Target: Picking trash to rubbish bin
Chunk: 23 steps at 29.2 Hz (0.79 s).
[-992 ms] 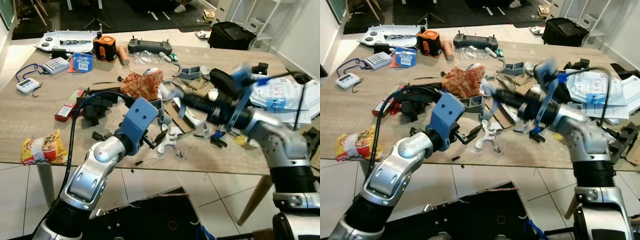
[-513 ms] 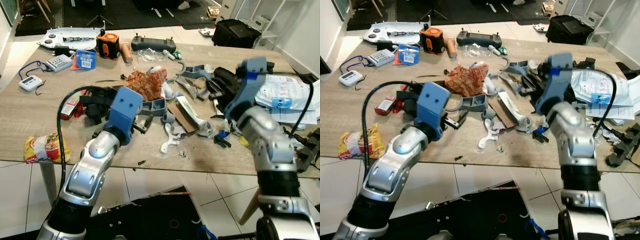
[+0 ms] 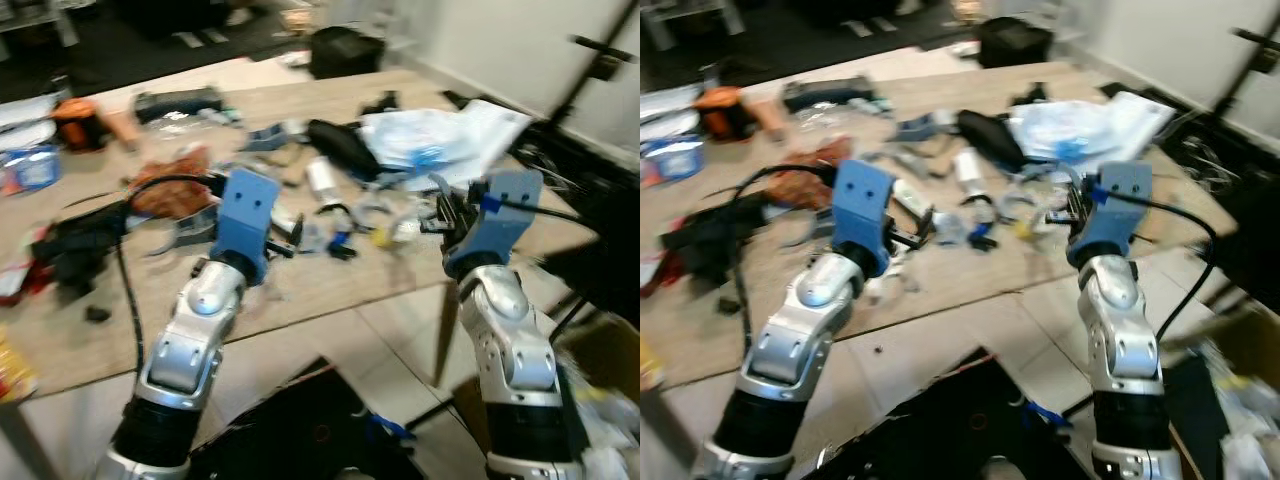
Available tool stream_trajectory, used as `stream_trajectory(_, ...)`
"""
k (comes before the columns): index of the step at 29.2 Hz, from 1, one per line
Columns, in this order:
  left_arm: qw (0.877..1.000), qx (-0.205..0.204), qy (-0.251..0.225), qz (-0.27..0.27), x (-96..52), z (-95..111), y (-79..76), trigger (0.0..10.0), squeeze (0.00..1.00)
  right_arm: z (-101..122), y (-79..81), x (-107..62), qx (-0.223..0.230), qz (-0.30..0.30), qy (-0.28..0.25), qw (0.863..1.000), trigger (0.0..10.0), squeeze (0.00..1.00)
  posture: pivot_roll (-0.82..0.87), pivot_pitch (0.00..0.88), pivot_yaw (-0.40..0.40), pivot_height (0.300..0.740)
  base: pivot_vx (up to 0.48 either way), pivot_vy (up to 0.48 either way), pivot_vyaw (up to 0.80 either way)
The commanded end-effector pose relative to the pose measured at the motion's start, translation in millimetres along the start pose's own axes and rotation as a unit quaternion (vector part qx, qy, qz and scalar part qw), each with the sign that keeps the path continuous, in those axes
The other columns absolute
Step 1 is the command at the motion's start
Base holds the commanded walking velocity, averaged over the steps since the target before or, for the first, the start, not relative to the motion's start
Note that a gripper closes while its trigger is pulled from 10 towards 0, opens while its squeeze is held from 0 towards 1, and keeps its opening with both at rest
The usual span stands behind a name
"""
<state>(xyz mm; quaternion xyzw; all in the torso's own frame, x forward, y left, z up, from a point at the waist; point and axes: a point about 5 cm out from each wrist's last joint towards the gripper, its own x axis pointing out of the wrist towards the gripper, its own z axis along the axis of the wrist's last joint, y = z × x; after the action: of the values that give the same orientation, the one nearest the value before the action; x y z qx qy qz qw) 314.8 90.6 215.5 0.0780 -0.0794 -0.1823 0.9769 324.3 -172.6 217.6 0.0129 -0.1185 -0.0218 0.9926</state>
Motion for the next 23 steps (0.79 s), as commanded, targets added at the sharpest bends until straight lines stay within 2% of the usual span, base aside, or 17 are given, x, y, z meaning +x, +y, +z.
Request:
stream_trajectory(1,1.0,-0.009,0.012,0.001,-1.4,-7.4,0.6,10.0,0.0,4.0,1.9,-2.3,-0.011,0.002,-0.012,1.0,10.0,0.0,-0.03,0.12,0.012,0.74,0.0,0.0,-0.8)
stream_trajectory(8,1.0,-0.012,0.015,0.0,-2.7,-9.3,-1.4,10.0,0.0,7.4,1.4,-3.1,-0.026,-0.001,-0.022,0.999,10.0,0.0,-0.04,0.114,0.017,0.74,0.0,0.0,-0.8)
stream_trajectory(23,1.0,-0.015,0.013,0.005,-1.1,-8.8,-1.6,10.0,0.0,8.5,0.3,-2.1,-0.025,-0.006,-0.021,0.999,10.0,0.0,-0.04,0.106,0.007,0.74,0.0,0.0,-0.8)
